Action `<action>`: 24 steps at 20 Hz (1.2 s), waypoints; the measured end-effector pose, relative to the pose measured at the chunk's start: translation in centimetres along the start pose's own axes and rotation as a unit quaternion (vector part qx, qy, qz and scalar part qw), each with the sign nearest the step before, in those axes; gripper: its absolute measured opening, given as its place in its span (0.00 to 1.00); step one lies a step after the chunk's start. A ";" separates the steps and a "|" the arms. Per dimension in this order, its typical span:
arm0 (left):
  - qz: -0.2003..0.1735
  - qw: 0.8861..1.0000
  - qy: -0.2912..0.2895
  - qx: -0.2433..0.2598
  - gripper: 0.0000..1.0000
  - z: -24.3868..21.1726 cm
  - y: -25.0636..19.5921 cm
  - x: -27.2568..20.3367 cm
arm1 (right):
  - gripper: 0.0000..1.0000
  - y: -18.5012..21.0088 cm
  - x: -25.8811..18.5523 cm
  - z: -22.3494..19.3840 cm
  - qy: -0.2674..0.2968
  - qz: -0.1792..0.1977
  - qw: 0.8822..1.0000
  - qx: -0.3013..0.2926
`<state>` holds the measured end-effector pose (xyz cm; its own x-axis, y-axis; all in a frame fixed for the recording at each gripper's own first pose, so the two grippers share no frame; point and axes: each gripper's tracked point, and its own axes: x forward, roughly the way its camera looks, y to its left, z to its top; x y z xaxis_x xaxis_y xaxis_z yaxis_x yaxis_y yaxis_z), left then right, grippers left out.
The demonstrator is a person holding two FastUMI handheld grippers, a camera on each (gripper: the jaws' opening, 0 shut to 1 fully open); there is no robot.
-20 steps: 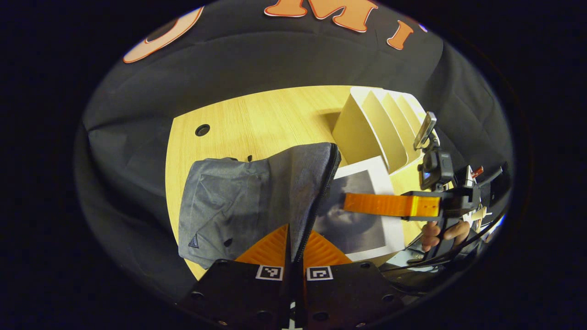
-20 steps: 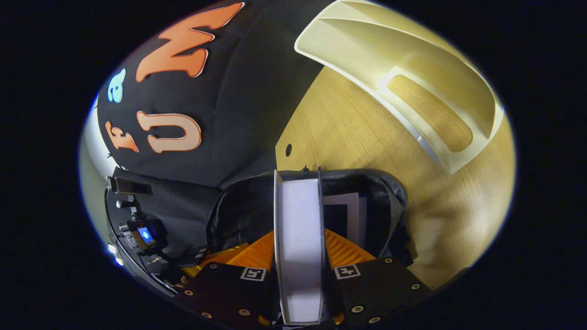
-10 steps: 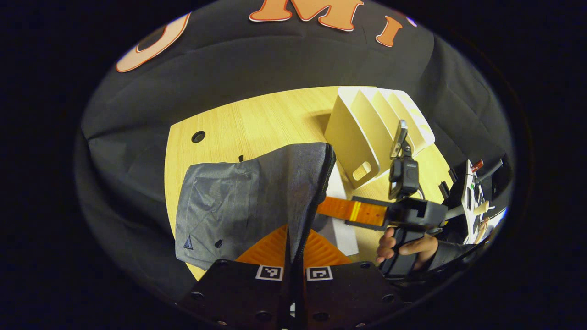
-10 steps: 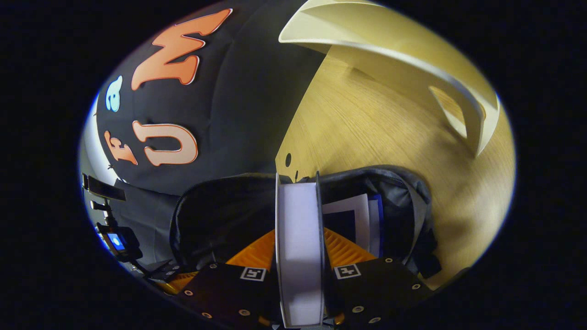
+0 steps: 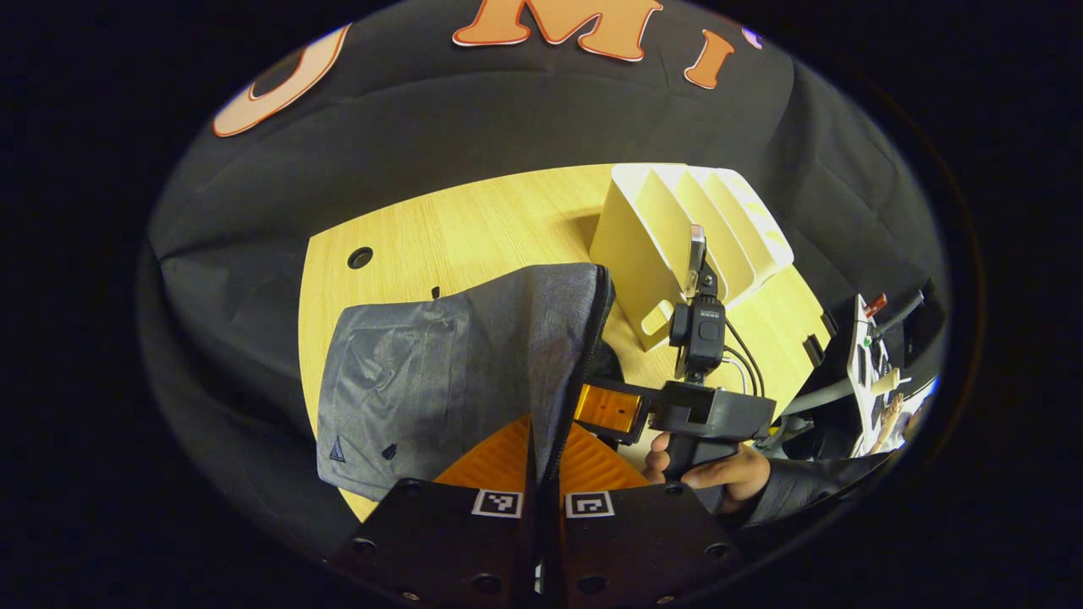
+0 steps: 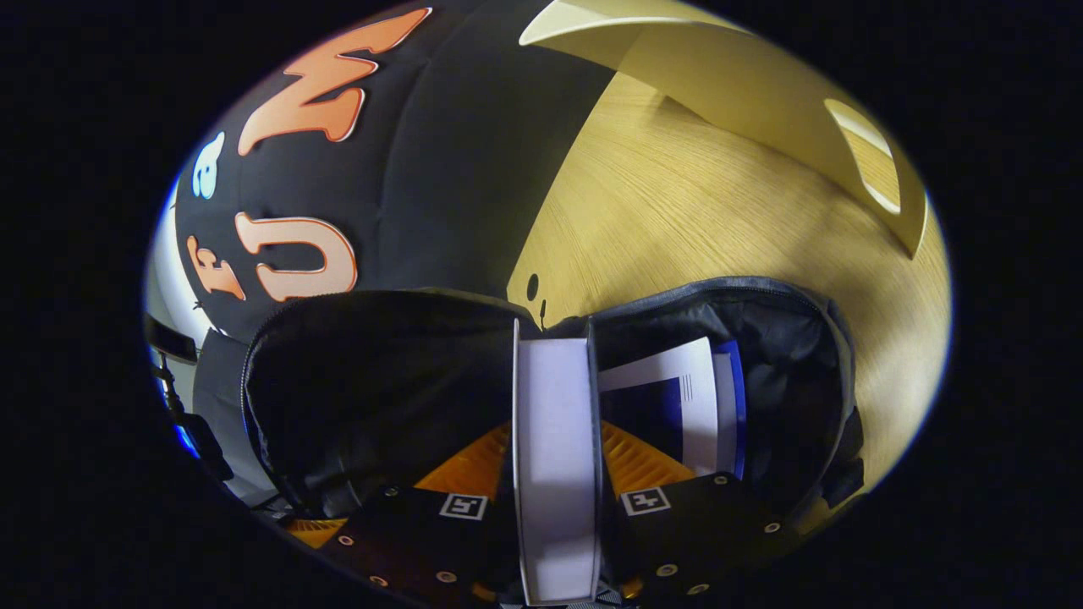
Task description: Open the schoolbag, grab two books from the bookshelf and put them into the schoolbag.
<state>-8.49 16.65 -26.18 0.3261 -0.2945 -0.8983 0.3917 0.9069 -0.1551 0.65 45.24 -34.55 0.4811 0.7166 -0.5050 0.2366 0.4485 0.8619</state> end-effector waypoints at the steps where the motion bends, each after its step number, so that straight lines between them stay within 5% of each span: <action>1: 0.005 1.000 -0.001 0.004 0.04 -0.1 0.1 0.1 | 0.47 -0.9 -0.2 -0.3 0.008 -0.026 0.999 -0.025; 2: 0.009 1.000 -0.002 0.008 0.05 -0.2 0.3 0.4 | 0.72 -1.6 -1.3 -0.3 0.011 -0.046 0.998 -0.043; 3: 0.010 1.000 -0.003 0.010 0.05 -0.5 0.2 0.5 | 0.46 -1.8 -1.8 -0.2 0.010 -0.061 0.996 -0.058; 4: 0.010 1.000 -0.004 0.012 0.05 -0.7 0.1 0.5 | 0.81 -2.2 -2.6 0.2 0.008 -0.078 0.994 -0.071; 5: -0.001 1.000 -0.007 0.012 0.06 -0.7 -0.4 0.6 | 0.72 -2.9 -3.4 0.4 0.005 -0.098 0.991 -0.086; 6: -0.014 1.000 -0.011 0.011 0.10 -0.7 -1.1 0.5 | 0.97 -3.3 -4.5 0.8 0.001 -0.115 0.988 -0.101; 9: -0.037 0.999 -0.020 0.012 0.29 -0.8 -2.1 0.7 | 0.97 -3.0 -7.8 3.0 -0.028 -0.133 0.981 -0.140; 12: -0.064 0.998 -0.027 0.008 0.35 -0.9 -3.3 0.6 | 0.98 -2.7 -11.1 5.6 -0.068 -0.156 0.970 -0.172; 17: -0.097 0.994 -0.051 0.007 0.67 -0.1 -4.8 -0.3 | 0.98 -0.8 -17.9 11.0 -0.148 -0.167 0.956 -0.191; 20: -0.104 0.991 -0.084 -0.004 0.78 1.3 -6.2 -0.7 | 0.98 0.5 -21.2 14.2 -0.190 -0.178 0.935 -0.240; 22: -0.102 0.988 -0.112 -0.009 0.99 2.8 -7.6 -1.0 | 0.98 1.8 -23.5 16.4 -0.214 -0.181 0.918 -0.279; 24: -0.074 0.985 -0.154 -0.009 0.98 5.0 -8.7 -1.7 | 0.98 2.9 -25.4 18.2 -0.228 -0.176 0.906 -0.310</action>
<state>-8.16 7.70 -21.28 0.5130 -0.4987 -0.6987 0.4396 0.8517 -0.2852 4.50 18.56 -18.38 0.8008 0.2390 -0.5492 -0.0087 0.9215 0.3883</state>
